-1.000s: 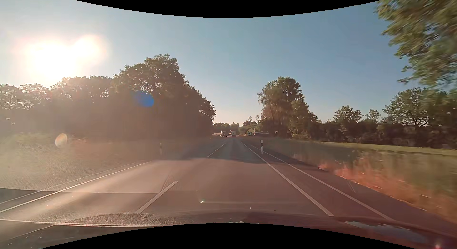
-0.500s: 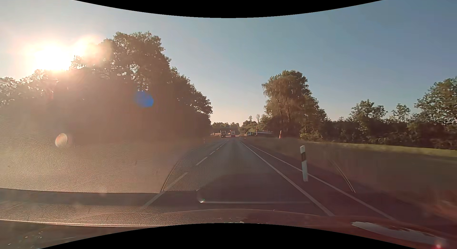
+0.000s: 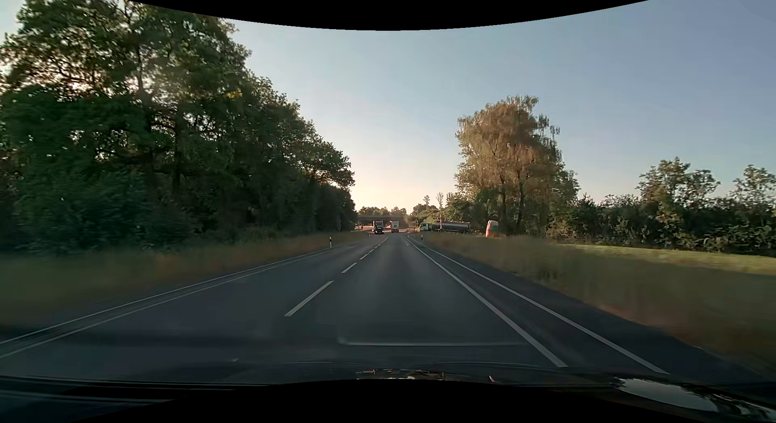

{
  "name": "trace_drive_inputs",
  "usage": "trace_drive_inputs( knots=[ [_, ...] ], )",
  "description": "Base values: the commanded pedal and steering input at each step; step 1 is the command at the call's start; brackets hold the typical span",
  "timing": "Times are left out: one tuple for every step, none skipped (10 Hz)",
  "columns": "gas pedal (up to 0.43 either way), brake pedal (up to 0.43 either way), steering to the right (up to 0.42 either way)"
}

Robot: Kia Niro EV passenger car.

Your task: Follow the waypoints while adhering to traffic rules and regulations

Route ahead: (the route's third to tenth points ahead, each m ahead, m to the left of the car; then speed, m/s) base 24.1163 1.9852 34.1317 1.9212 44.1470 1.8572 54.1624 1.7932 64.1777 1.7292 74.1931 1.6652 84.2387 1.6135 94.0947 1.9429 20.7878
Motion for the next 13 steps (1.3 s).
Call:
trace_drive_inputs(
  knots=[
    [0.0, 0.067, -0.001],
    [0.0, 0.061, -0.001],
    [0.0, 0.049, -0.001],
    [0.0, 0.049, -0.001],
    [0.0, 0.055, -0.001],
    [0.0, 0.073, -0.001],
    [0.0, 0.091, -0.001],
    [0.0, 0.116, 0.0],
    [0.0, 0.128, 0.0],
    [0.0, 0.134, 0.001],
    [0.0, 0.14, 0.001],
    [0.0, 0.134, 0.001],
    [0.0, 0.122, 0.002]
  ],
)
